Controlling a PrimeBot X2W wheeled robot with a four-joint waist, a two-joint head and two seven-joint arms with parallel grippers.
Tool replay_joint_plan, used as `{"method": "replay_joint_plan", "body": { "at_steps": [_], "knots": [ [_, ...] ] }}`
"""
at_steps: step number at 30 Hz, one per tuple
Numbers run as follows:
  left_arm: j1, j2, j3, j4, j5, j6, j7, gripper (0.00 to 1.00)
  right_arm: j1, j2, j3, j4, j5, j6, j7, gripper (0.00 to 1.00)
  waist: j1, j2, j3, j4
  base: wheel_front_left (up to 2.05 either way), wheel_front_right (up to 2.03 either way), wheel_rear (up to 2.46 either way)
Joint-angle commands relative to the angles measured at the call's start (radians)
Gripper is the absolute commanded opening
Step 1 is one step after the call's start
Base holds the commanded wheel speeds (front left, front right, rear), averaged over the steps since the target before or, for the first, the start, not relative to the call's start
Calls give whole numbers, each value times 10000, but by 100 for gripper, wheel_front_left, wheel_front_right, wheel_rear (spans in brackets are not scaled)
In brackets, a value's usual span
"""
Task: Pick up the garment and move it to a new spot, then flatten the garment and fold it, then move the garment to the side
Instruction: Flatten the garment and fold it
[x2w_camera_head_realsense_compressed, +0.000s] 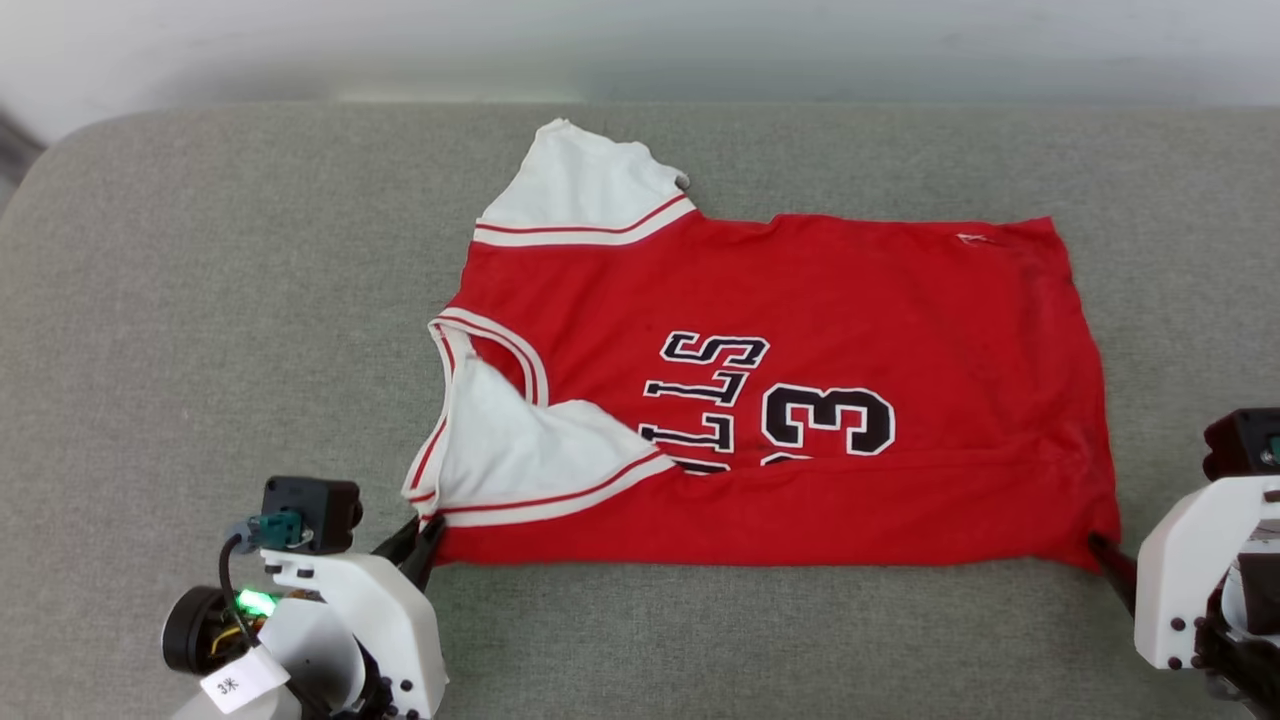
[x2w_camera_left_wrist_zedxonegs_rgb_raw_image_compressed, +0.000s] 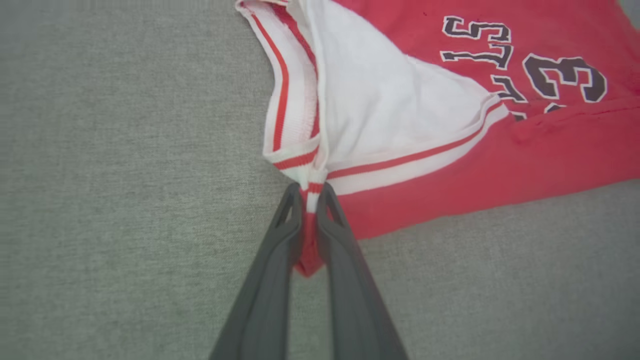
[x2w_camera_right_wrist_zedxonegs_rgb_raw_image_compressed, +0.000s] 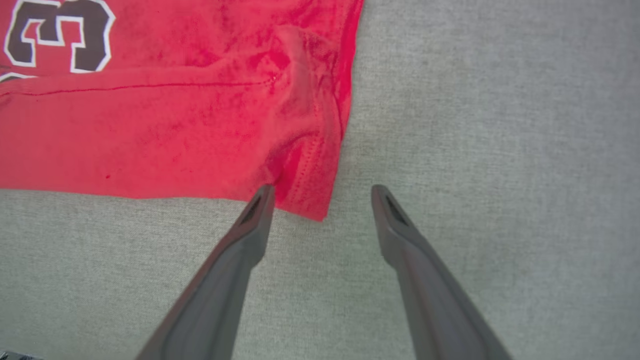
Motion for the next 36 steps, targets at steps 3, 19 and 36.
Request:
{"method": "replay_joint_plan", "body": {
  "at_steps": [3,19,36],
  "knots": [
    [-193,104,36,-456,185,160,64,0,-336,-10,-11,460,-192,-4,138,100,-1,0,289,188,0,0,0],
    [-453,121,-83,-889,336,252,201,0,-488,87,620,2864,-88,-3,197,0,-1,0,926,559,0,0,0],
    [1327,777,-276,-1244,-136,652,482,0,1011,-697,-144,1308,416,-9,5,0,-1,0,-625,221,0,0,0]
  ]
}}
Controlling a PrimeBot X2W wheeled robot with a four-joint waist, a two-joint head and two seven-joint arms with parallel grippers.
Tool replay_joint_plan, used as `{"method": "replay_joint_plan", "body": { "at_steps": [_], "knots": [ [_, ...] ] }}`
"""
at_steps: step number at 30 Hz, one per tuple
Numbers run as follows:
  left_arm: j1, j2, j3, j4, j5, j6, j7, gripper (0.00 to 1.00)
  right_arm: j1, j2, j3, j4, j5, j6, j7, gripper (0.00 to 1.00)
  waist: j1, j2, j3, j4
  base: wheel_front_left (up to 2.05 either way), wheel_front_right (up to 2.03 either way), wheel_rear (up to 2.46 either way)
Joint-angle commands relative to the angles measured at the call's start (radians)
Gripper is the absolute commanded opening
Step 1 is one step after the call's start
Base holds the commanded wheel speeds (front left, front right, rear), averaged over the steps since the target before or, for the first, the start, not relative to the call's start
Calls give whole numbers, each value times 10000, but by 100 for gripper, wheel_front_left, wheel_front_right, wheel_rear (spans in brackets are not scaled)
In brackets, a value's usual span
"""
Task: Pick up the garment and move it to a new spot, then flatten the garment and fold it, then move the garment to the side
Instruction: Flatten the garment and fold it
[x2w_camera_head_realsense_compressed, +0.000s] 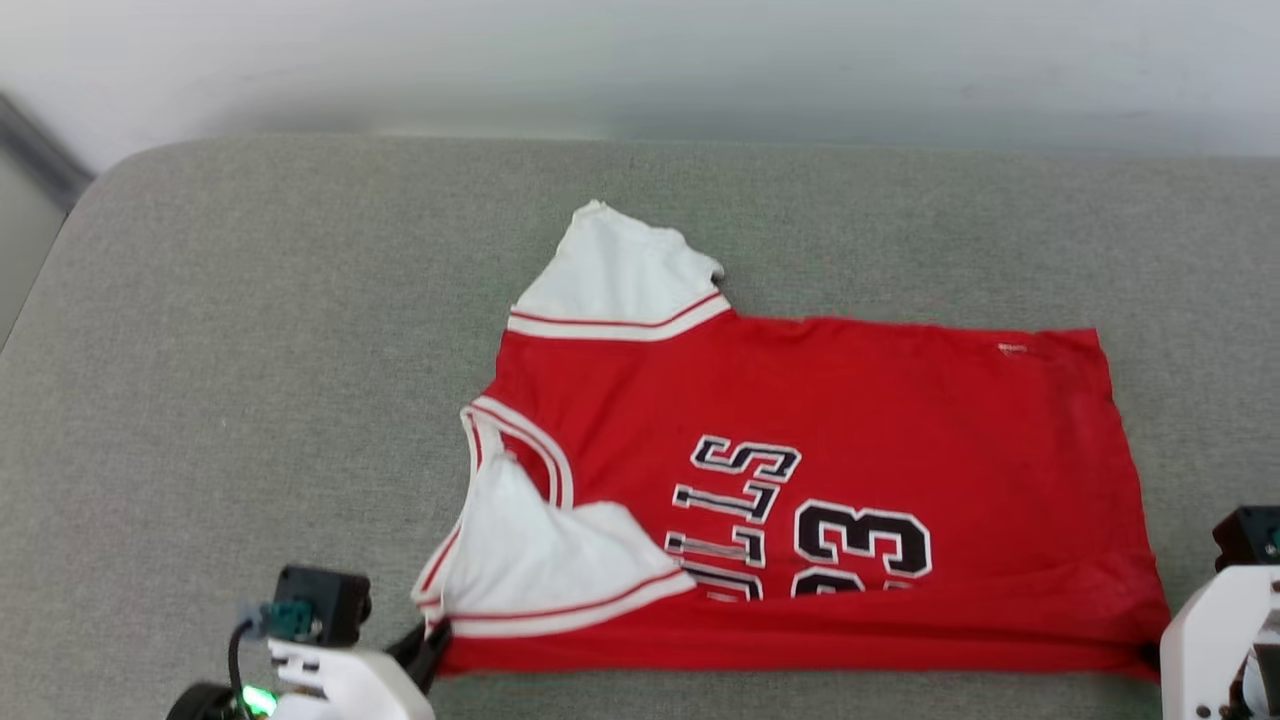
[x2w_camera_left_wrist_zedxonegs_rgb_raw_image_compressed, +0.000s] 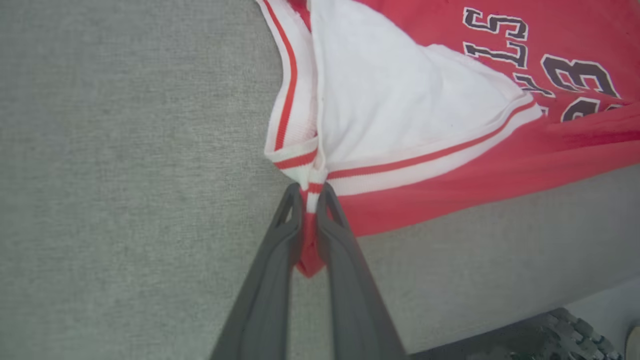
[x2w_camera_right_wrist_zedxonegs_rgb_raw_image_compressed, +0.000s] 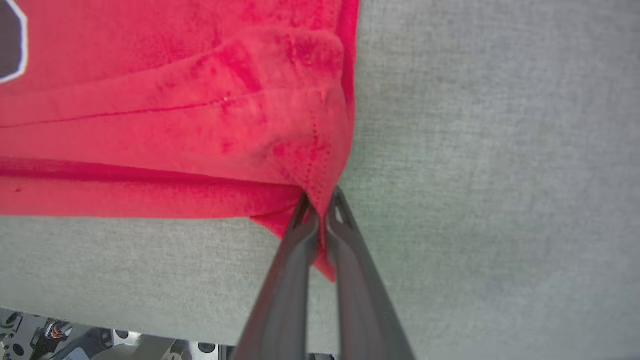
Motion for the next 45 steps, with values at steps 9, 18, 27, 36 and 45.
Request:
{"method": "replay_joint_plan", "body": {
  "at_steps": [9,18,27,36,45],
  "knots": [
    [1140,294,-199,-343,-321,228,127,0,1481,46,-394,-1012,217,-15,286,0,-1,0,-254,-263,0,0,0],
    [853,-87,-495,714,-585,-536,174,0,1378,158,-52,-523,-95,-15,-121,40,-1,0,-160,-459,0,0,0],
    [469,-452,-122,1393,-245,-791,-1095,100,997,86,1,-383,133,-11,-1166,100,-1,0,-567,-466,0,0,0],
    [-3,-899,721,1549,566,-1354,-4263,100,590,139,-34,-1104,326,-10,-3501,100,-1,0,-1095,-534,0,0,0],
    [-19,-1779,1756,1355,1844,-1660,-5372,100,370,174,403,-1735,83,-10,-6751,100,-1,0,-1214,-669,0,0,0]
  ]
}}
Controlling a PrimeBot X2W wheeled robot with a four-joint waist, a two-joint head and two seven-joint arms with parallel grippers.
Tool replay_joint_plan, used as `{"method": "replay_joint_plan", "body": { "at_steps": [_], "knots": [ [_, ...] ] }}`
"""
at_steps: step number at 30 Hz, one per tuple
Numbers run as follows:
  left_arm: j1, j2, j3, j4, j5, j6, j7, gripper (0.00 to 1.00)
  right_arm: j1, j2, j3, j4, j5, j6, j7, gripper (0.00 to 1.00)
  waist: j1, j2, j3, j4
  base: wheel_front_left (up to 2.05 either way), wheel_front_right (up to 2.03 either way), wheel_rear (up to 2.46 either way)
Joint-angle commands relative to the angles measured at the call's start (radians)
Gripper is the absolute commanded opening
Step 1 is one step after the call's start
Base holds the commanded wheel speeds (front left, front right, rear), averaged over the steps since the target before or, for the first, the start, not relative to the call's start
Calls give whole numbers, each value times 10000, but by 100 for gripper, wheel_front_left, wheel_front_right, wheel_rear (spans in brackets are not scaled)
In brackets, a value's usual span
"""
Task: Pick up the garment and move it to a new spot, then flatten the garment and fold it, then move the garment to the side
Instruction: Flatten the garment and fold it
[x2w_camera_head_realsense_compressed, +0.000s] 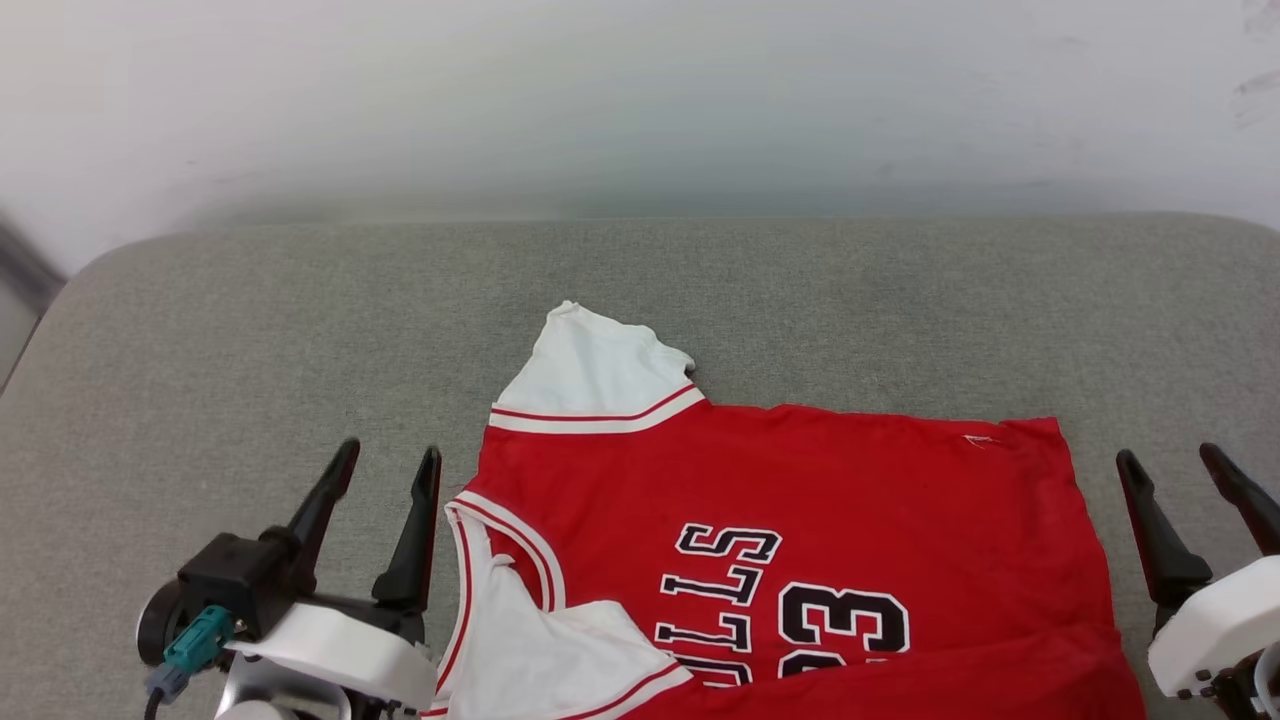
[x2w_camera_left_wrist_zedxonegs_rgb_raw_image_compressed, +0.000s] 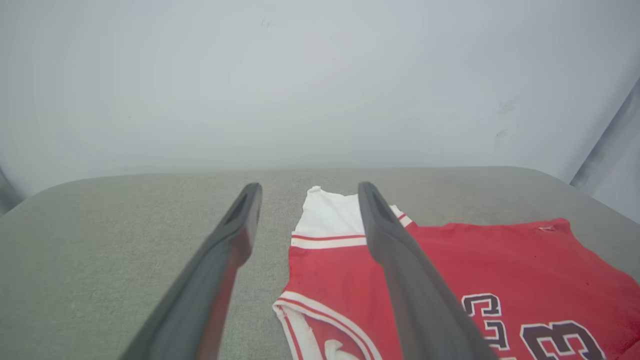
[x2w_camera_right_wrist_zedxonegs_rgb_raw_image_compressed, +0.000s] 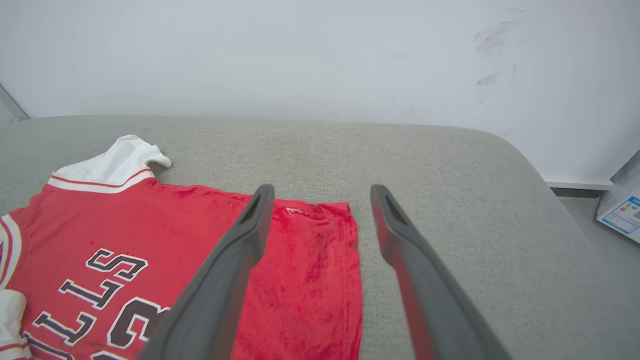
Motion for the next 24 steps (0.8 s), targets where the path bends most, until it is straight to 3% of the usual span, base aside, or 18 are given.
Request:
{"method": "replay_joint_plan", "body": {
  "at_steps": [1,8,16,24],
  "knots": [
    [15,-185,206,-166,240,-111,-60,100,-55,112,43,-27,-40,-4,-257,100,0,0,6,-9,0,0,0],
    [570,-1160,1463,-528,1849,-1025,-58,100,205,458,239,68,-327,-4,-2025,100,0,0,114,-144,0,0,0],
    [756,-1998,2221,-235,2781,-2130,-50,100,-51,733,415,634,-440,-4,-2787,100,0,0,326,-363,0,0,0],
    [389,-2000,2584,215,3163,-2984,-51,100,-506,654,572,702,-358,-4,-3176,100,0,0,874,-872,0,0,0]
  ]
}}
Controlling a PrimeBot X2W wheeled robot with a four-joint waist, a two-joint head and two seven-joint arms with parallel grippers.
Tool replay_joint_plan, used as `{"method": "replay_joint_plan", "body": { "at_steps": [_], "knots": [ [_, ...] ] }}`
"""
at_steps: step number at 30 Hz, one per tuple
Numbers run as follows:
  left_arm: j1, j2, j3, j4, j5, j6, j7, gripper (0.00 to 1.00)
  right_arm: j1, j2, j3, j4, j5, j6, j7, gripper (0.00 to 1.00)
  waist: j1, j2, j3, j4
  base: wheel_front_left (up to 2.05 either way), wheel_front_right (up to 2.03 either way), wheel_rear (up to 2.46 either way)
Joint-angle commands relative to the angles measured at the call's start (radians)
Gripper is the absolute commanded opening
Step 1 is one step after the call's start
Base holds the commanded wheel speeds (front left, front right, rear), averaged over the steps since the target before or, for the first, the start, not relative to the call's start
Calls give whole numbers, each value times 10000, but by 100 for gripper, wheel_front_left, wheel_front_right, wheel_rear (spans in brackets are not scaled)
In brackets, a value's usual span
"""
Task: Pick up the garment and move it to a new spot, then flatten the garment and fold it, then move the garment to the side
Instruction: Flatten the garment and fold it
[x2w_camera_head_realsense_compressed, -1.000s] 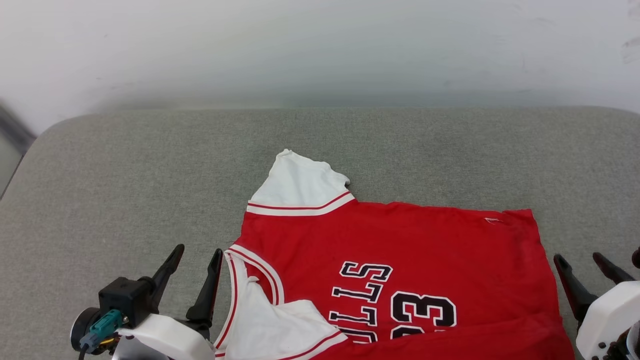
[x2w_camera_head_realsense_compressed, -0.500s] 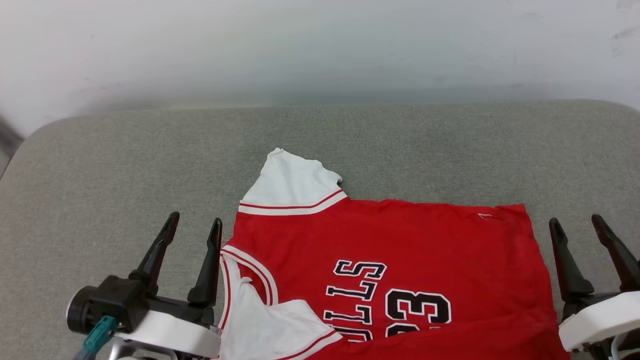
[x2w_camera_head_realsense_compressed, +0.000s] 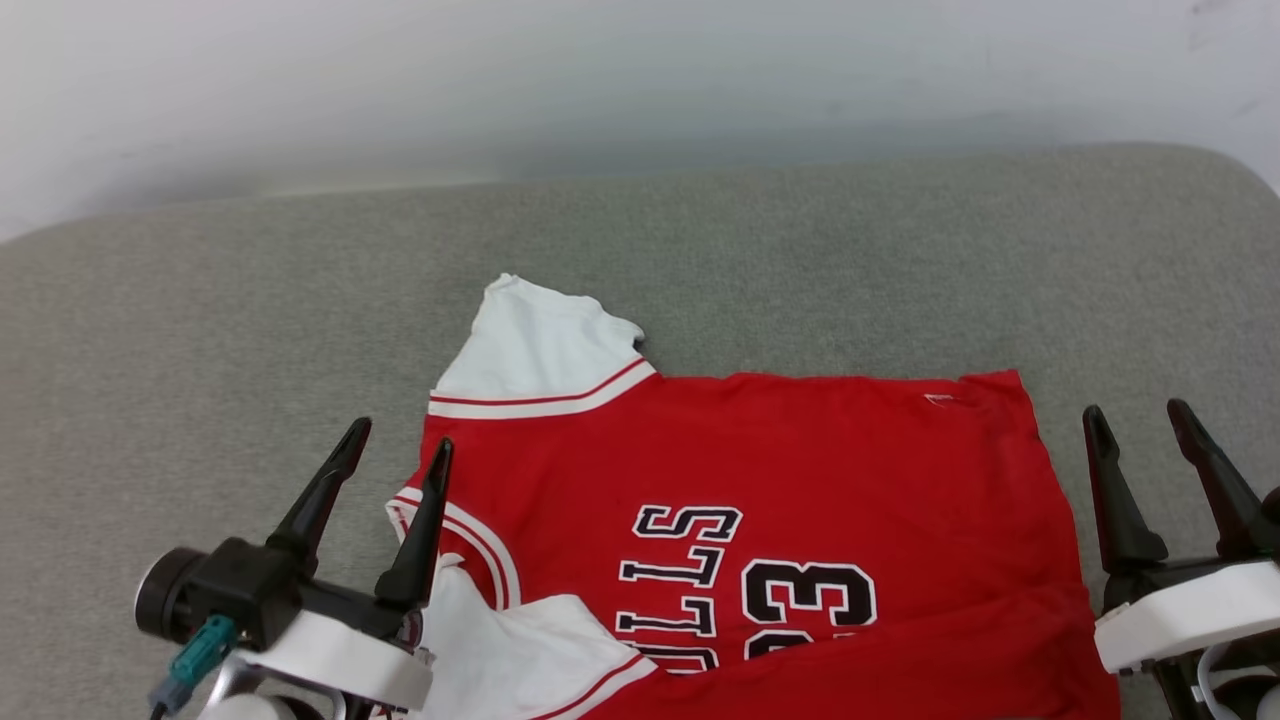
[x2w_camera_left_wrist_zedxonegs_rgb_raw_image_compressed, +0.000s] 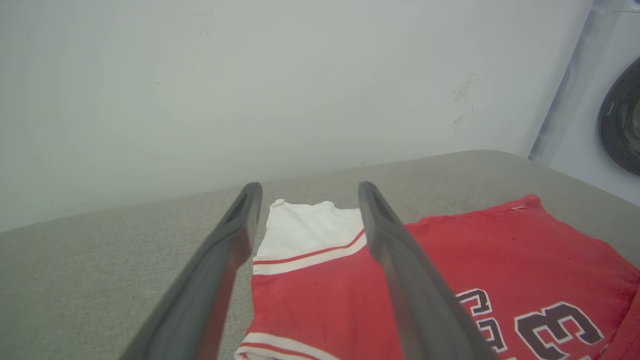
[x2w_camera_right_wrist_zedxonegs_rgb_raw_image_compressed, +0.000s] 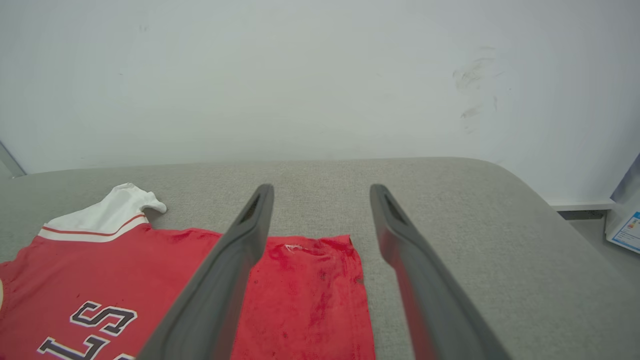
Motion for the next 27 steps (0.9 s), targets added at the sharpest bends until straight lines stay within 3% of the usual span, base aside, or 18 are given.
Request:
{"method": "replay_joint_plan", "body": {
  "at_steps": [1,4,9,15,21,27],
  "knots": [
    [-320,114,-63,96,55,-117,10,100,-189,-38,81,-92,-11,-4,-85,100,0,0,320,-247,0,0,0],
    [-1119,445,-204,280,12,-290,542,100,-410,4,175,-201,-57,-4,-210,100,0,0,798,-523,0,0,0],
    [-3560,1488,-610,567,-788,-579,2851,100,-864,175,344,-283,-224,-4,-376,100,0,0,1832,-1100,0,0,0],
    [-6113,2809,-1361,962,-2601,-620,5912,100,-1228,395,583,-148,-319,-4,-637,100,0,0,2648,-1739,0,0,0],
    [-8062,3371,-1776,2463,-3798,-600,8926,100,-1482,545,832,157,-381,-4,-849,100,0,0,3203,-2202,0,0,0],
    [-9062,3682,-1955,3669,-4208,-94,11420,100,-1663,701,960,412,-374,-4,-972,100,0,0,3563,-2569,0,0,0]
  ]
}}
